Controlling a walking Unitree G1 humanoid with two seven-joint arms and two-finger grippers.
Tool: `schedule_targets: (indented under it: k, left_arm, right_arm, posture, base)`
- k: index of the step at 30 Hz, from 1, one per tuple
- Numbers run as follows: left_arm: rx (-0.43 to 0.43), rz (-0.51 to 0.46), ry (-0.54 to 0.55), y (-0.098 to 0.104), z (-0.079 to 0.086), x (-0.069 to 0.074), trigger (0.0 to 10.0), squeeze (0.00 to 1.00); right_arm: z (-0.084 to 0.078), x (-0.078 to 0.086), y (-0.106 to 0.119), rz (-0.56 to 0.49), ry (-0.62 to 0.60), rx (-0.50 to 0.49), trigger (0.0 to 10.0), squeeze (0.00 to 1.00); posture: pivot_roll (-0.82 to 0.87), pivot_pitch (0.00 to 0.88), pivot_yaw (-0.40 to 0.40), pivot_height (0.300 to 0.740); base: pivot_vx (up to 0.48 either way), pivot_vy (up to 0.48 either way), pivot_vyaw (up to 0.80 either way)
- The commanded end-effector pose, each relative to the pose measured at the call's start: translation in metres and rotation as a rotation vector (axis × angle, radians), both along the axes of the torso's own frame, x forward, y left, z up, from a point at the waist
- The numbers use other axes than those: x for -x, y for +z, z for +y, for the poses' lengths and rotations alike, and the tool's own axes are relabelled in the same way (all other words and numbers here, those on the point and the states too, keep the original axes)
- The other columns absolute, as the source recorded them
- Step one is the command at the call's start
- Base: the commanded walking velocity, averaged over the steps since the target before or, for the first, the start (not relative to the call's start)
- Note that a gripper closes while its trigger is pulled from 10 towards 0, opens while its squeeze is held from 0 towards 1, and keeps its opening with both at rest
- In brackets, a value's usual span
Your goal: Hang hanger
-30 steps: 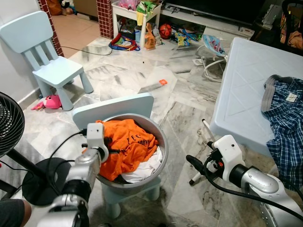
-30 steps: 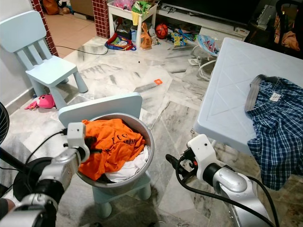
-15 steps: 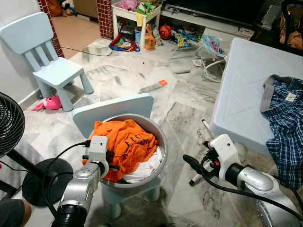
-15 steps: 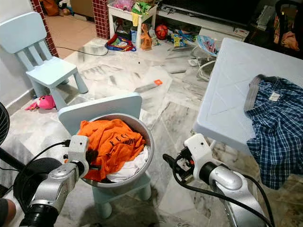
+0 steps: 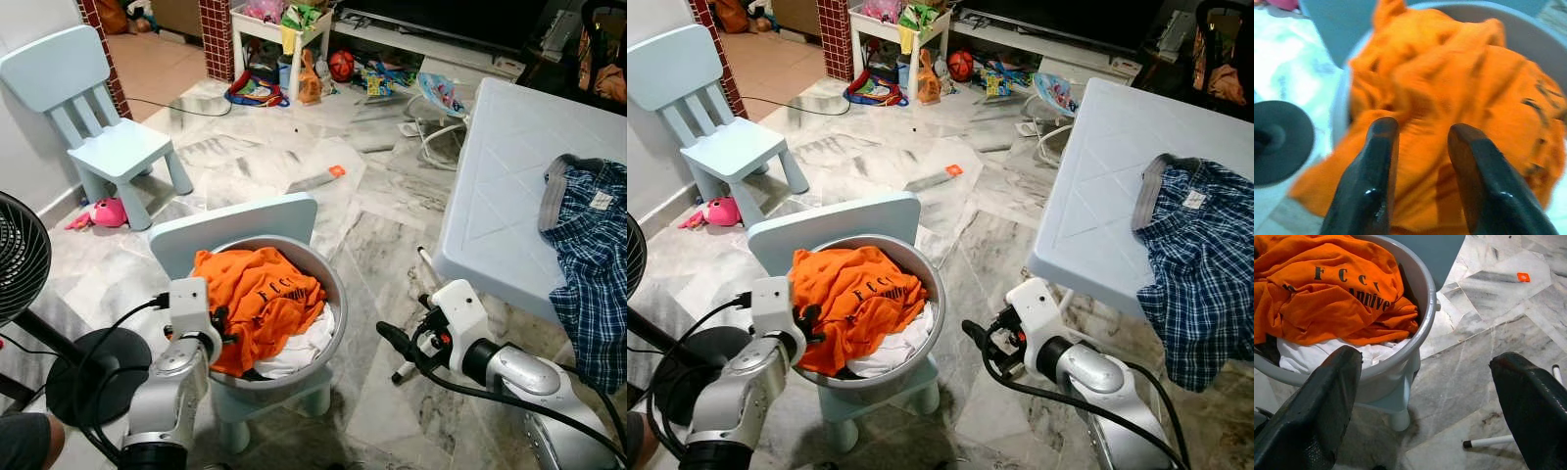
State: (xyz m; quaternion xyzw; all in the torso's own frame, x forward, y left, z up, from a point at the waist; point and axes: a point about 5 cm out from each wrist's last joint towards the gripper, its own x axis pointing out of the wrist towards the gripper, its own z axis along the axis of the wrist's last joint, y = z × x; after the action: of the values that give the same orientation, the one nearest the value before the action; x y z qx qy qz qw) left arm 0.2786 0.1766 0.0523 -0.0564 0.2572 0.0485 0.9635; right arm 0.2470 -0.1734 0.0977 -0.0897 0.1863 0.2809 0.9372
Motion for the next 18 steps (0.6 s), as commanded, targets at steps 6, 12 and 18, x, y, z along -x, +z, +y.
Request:
schedule_targets:
  k: [6, 12, 18]
  left_arm:
    - [0.002, -0.006, 0.044, 0.006, 0.017, -0.01, 10.0, 1.0]
    - [0.048, 0.022, -0.014, -0.002, 0.014, -0.02, 10.0, 1.0]
    - [0.09, 0.028, -0.038, -0.002, 0.006, -0.032, 10.0, 1.0]
  right_arm:
    - [-0.002, -0.002, 0.001, -0.009, -0.007, 0.013, 10.0, 0.0]
    - [-0.004, -0.001, 0.002, -0.011, -0.006, 0.02, 10.0, 0.0]
    - [-0.004, 0.001, 0.002, -0.009, -0.004, 0.028, 10.0, 0.0]
  posture:
    - [-0.18, 0.096, -0.096, 0.74]
    - [-0.2, 0.102, -0.101, 0.74]
    - [-0.2, 0.108, -0.104, 0.74]
  base:
    - [0.0, 0.0, 0.0]
    - [0.0, 0.0, 0.0]
    - [0.0, 0.0, 0.0]
